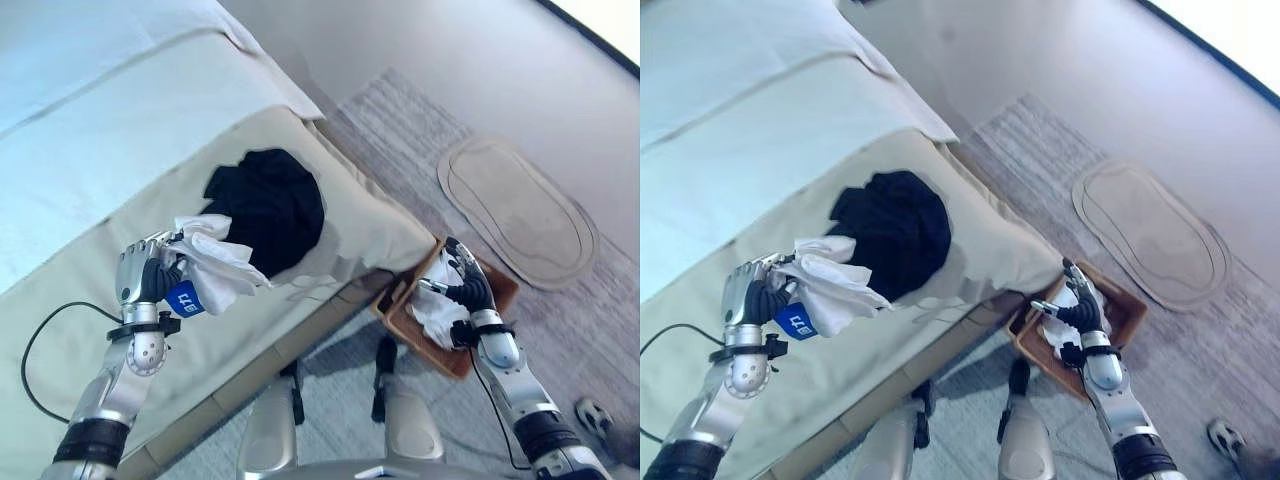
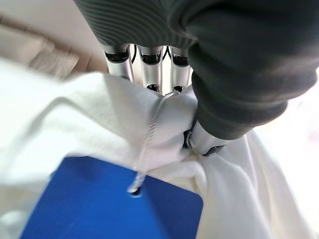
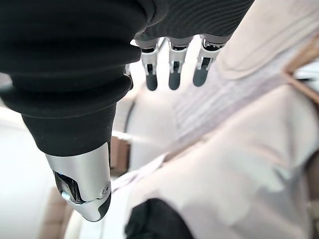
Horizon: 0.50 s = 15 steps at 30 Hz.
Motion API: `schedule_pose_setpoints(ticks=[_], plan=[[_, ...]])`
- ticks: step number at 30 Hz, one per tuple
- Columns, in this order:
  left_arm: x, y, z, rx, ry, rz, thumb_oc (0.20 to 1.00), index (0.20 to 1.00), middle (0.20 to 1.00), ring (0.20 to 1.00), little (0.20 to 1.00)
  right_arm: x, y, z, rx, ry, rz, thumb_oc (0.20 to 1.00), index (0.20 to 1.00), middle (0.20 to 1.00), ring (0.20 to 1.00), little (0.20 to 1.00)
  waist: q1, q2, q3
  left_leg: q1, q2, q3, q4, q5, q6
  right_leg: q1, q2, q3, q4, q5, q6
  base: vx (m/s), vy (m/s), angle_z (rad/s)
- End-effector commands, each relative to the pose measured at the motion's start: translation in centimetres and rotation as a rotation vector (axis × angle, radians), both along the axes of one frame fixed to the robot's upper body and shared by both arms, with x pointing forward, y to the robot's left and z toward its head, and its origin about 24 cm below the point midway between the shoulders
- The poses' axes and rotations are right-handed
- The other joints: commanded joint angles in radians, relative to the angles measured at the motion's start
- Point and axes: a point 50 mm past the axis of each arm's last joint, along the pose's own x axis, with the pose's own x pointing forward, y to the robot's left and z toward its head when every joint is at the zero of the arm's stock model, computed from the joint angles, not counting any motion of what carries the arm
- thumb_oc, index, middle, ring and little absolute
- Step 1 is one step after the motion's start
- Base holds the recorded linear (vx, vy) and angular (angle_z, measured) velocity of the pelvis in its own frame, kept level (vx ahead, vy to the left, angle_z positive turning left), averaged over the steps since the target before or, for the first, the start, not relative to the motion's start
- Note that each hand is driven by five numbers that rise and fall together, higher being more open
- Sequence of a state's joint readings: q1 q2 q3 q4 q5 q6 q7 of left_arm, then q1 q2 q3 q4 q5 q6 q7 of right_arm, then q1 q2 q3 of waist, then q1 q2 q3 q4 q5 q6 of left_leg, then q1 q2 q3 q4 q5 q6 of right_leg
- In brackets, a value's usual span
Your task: Pick up clothes into the bucket
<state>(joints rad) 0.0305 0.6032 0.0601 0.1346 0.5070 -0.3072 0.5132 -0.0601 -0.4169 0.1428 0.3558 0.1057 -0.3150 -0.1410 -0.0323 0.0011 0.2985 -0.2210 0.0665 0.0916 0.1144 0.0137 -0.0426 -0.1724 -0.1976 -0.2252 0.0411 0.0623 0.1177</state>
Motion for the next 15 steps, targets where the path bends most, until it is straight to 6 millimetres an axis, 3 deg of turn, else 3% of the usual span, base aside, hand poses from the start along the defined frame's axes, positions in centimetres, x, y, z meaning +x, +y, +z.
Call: schedule_pose_setpoints(ticks=[1,4,8,12,15], plan=[[0.0,-0.9,4.4,-0.121,-0.166,-0.192,0.200,0.200,0.200,0.200,0.200,1.2,3.3,3.2,-0.057,-0.111,0.286,1.000,1.000,1.000,1.000,1.000,0.005,-0.039,-0.068,0.007,0.006,-0.034,0.081,-0.085,0.009,0.045,-0.053,0.003,0.021,0.002,0.066,0.01,-0.031,0.00],[-0.2,-2.6,5.3,-0.176,-0.168,-0.321,0.200,0.200,0.200,0.200,0.200,1.4,4.6,3.9,-0.050,-0.122,0.381,1.000,1.000,1.000,1.000,1.000,0.008,-0.038,-0.086,0.033,0.004,-0.039,0.058,-0.073,0.008,0.073,-0.049,-0.004,0.004,0.003,0.064,0.04,-0.060,0.00],[-0.3,-5.9,6.2,-0.341,-0.170,-0.547,0.200,0.200,0.200,0.200,0.200,2.1,9.1,4.1,-0.039,-0.118,0.564,1.000,1.000,1.000,1.000,1.000,0.026,-0.036,-0.117,0.080,0.003,-0.049,0.033,-0.067,0.007,0.122,-0.039,-0.020,-0.008,-0.010,0.055,0.04,-0.059,0.06],[-1.0,-9.2,6.4,-0.460,-0.096,-0.769,0.200,0.200,0.200,0.200,0.200,2.1,13.3,3.0,-0.024,-0.065,0.682,1.000,1.000,1.000,1.000,1.000,0.041,-0.034,-0.150,0.127,0.010,-0.051,0.009,-0.068,0.006,0.167,-0.030,-0.029,-0.021,-0.021,0.049,0.06,-0.059,0.08],[-0.9,-10.4,6.2,-0.466,-0.066,-0.816,0.200,0.200,0.200,0.200,0.200,2.1,14.7,2.5,0.003,-0.043,0.705,1.000,1.000,1.000,1.000,1.000,0.041,-0.033,-0.160,0.144,0.012,-0.048,-0.003,-0.068,0.005,0.179,-0.024,-0.030,-0.027,-0.024,0.048,0.02,-0.012,0.04]])
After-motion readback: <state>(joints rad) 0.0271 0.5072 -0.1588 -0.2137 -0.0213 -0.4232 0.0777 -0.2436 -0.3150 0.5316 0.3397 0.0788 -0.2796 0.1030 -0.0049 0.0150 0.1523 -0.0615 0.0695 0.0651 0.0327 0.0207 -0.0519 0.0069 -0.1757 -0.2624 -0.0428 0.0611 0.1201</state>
